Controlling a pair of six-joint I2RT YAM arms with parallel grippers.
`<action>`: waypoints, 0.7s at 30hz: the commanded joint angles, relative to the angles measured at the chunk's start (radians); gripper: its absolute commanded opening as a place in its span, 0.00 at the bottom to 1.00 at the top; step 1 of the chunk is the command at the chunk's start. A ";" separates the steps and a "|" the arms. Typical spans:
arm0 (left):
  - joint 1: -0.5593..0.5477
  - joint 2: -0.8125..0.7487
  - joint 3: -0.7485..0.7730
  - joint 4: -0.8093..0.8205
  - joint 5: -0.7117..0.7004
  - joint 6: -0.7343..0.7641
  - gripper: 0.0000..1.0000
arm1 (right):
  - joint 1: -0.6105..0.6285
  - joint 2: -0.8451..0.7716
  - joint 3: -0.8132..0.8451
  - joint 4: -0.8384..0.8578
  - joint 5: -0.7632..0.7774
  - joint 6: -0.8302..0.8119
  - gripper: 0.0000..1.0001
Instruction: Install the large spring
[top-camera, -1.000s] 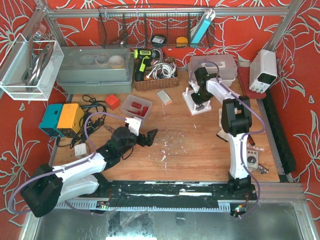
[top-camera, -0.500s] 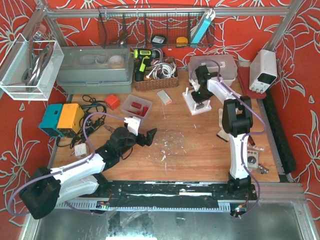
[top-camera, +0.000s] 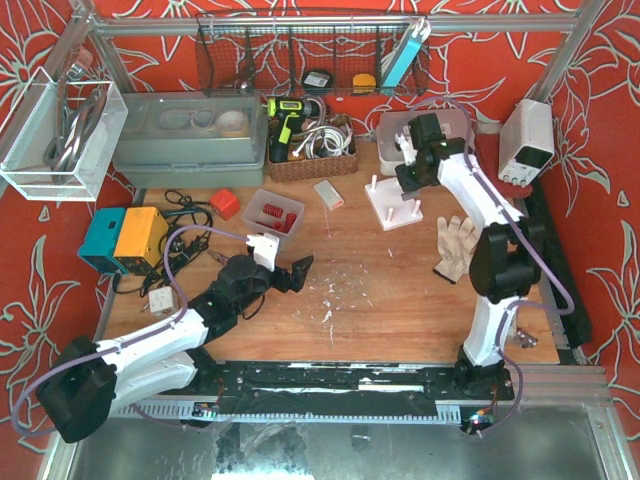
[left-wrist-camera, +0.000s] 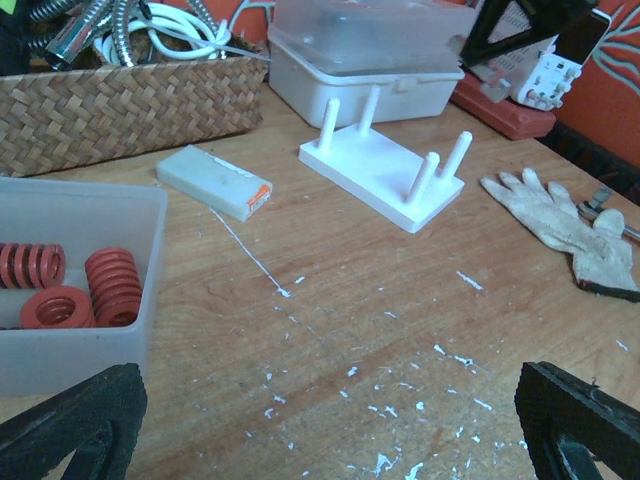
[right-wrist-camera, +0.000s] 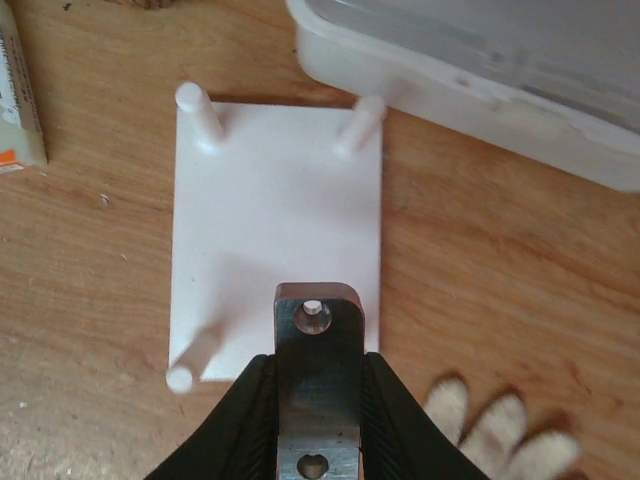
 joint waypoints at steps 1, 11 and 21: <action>-0.006 -0.016 -0.012 0.012 -0.016 0.001 1.00 | -0.004 -0.125 -0.112 0.024 0.115 0.097 0.11; -0.009 -0.040 -0.021 0.009 -0.017 -0.012 1.00 | -0.064 -0.299 -0.487 0.134 0.337 0.332 0.11; -0.011 -0.061 -0.026 0.000 -0.029 -0.020 1.00 | -0.203 -0.268 -0.721 0.265 0.269 0.526 0.14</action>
